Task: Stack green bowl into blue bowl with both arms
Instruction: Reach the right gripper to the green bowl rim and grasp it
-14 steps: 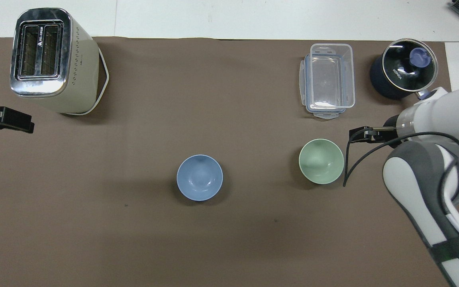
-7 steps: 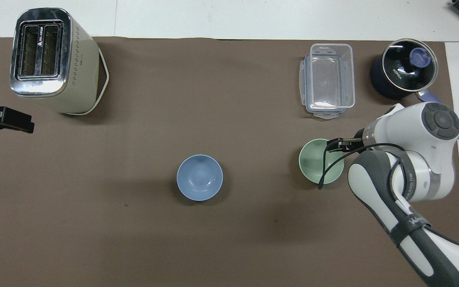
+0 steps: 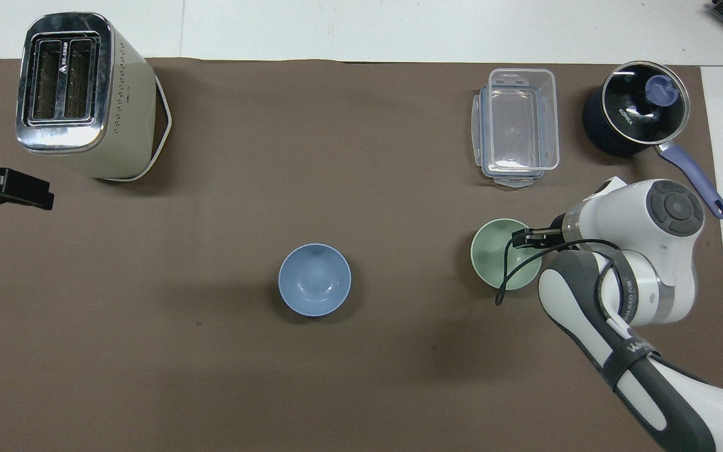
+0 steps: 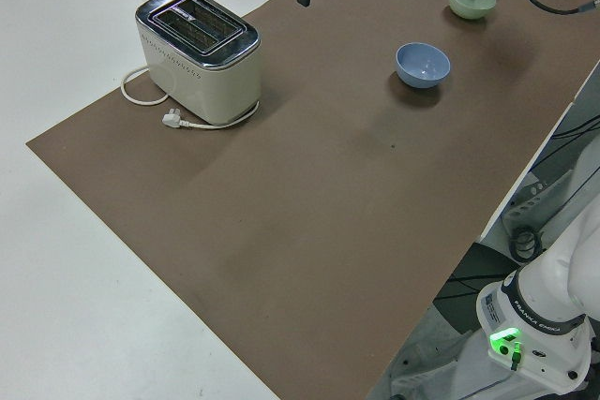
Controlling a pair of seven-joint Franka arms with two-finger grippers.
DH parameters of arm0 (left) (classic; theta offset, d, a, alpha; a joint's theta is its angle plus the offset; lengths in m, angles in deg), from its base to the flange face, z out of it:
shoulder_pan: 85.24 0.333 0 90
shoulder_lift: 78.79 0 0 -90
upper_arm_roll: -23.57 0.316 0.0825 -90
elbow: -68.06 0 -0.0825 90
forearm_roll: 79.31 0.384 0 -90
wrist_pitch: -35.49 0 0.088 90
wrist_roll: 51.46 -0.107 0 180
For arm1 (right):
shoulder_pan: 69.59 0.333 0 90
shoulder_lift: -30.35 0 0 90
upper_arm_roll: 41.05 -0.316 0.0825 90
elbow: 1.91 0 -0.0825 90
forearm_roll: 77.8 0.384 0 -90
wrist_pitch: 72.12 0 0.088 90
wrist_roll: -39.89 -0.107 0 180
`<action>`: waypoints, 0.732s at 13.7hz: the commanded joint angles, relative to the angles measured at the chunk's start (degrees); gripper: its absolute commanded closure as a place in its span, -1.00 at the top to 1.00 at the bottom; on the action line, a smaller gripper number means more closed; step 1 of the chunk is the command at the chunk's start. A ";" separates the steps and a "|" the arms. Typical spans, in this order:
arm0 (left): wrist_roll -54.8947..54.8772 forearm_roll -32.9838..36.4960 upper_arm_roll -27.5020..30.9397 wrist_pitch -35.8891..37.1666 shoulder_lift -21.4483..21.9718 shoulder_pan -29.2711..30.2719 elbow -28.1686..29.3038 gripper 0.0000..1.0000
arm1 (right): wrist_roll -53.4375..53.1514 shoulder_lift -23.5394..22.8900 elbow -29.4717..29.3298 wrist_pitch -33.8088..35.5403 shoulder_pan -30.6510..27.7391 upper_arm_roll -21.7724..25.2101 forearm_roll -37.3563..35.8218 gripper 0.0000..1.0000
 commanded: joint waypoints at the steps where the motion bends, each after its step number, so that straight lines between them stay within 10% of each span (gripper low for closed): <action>1: -0.37 0.57 -0.24 0.91 0.55 0.43 0.02 1.00 | 2.78 0.85 1.38 -1.00 -0.17 -0.22 1.23 0.33; 6: -0.37 0.57 -0.24 0.91 0.55 0.43 0.02 1.00 | 3.66 0.85 0.94 -0.56 -0.08 -0.22 3.43 -0.96; 10: -0.37 0.48 -0.24 0.91 0.55 0.43 0.02 1.00 | 3.66 2.51 -0.20 2.24 0.88 -0.39 4.13 -1.00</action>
